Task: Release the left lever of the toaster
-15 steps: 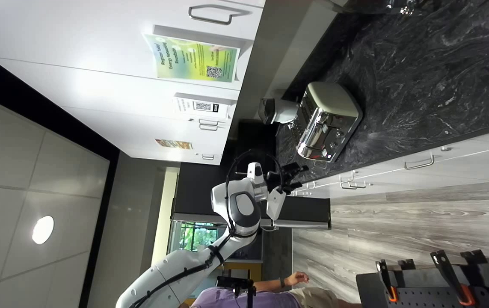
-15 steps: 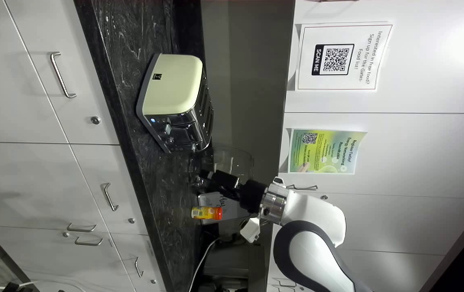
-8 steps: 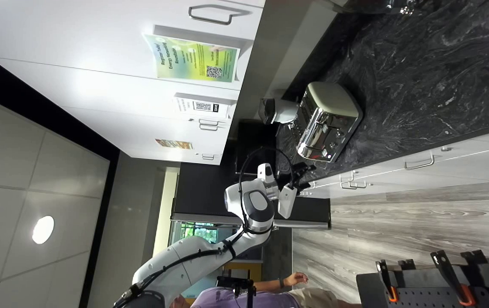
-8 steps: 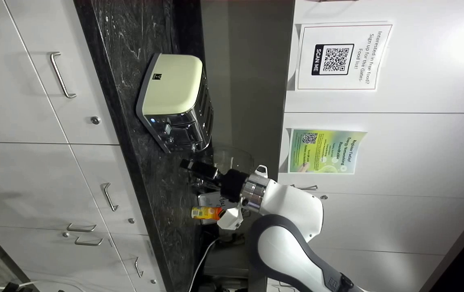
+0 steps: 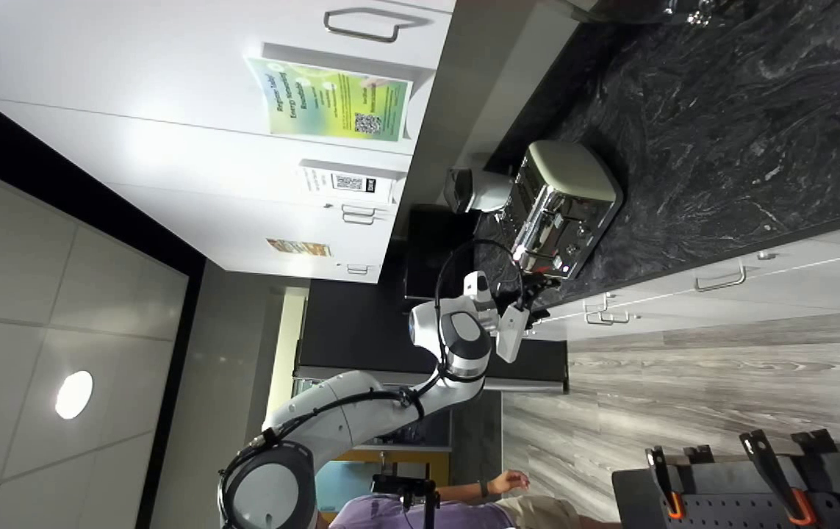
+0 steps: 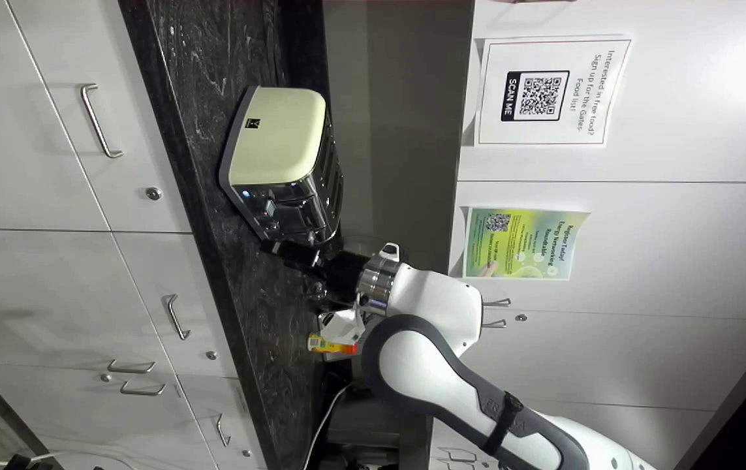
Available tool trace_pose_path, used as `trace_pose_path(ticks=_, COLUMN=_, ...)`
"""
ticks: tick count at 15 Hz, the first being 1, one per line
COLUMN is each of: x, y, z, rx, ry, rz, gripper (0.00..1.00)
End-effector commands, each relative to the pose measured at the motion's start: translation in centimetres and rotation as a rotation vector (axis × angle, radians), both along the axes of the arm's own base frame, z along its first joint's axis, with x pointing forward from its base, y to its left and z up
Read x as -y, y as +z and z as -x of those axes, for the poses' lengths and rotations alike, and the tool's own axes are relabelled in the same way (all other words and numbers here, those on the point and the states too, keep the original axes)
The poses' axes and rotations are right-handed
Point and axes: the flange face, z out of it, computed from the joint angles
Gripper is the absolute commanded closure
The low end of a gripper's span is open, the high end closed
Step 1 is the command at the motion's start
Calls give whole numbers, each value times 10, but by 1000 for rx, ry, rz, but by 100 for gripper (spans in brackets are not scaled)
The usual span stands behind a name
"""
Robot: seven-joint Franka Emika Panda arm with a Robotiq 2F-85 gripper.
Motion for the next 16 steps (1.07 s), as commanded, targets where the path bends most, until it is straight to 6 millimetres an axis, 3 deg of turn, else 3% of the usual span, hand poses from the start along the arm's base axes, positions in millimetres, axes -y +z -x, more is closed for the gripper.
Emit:
trace_pose_path(ticks=1, x=-9, y=-17, z=-15, rx=-13, ry=-2, rz=-15, gripper=0)
trace_pose_path(ticks=3, x=-6, y=-16, z=-8, rx=-26, ry=-1, rz=-9, gripper=0)
trace_pose_path(ticks=14, x=-11, y=-19, z=-11, rx=23, ry=21, rz=-19, gripper=0)
trace_pose_path(ticks=15, x=-15, y=-20, z=-12, rx=33, ry=24, rz=-27, gripper=25)
trace_pose_path(ticks=16, x=-17, y=-21, z=-13, rx=42, ry=30, rz=-31, gripper=26)
